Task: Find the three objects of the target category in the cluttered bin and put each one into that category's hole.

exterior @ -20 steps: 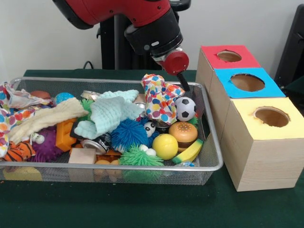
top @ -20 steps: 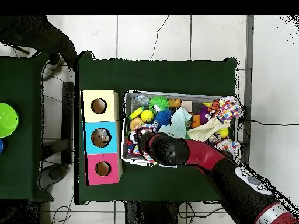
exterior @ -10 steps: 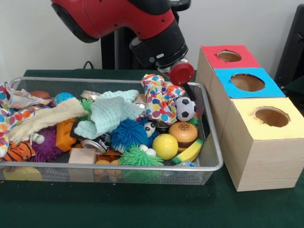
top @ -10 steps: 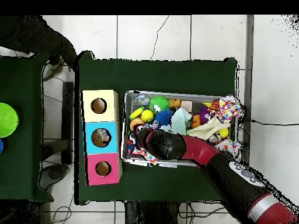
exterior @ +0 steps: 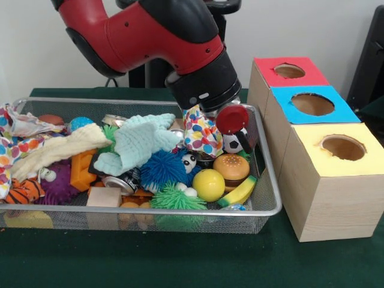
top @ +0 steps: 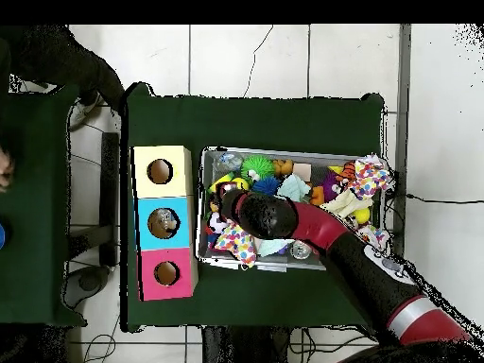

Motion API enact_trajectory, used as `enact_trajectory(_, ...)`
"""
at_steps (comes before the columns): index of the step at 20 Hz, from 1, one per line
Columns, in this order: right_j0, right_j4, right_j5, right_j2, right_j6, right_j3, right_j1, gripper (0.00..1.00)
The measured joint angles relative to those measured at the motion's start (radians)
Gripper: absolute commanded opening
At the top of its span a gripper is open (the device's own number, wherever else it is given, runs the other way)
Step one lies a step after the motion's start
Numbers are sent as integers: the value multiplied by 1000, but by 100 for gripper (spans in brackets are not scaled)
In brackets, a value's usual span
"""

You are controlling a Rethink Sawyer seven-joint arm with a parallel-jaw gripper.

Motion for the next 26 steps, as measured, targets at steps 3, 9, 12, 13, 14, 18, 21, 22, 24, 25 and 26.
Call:
enact_trajectory(3,0,0,0,0,0,-21,15,0)
enact_trajectory(9,0,0,0,0,0,-38,28,0)
enact_trajectory(12,0,0,0,0,0,-38,28,0)
enact_trajectory(13,0,0,0,0,0,-38,28,0)
enact_trajectory(14,0,0,0,0,0,-38,28,0)
enact_trajectory(18,0,0,0,0,0,-38,30,0)
enact_trajectory(21,-1,0,0,0,0,-39,31,0)
enact_trajectory(22,-1,0,0,0,0,-38,31,0)
enact_trajectory(24,-1,0,0,0,0,-38,31,0)
enact_trajectory(25,-1,0,0,0,0,-38,31,0)
enact_trajectory(26,-1,0,0,0,0,-38,31,0)
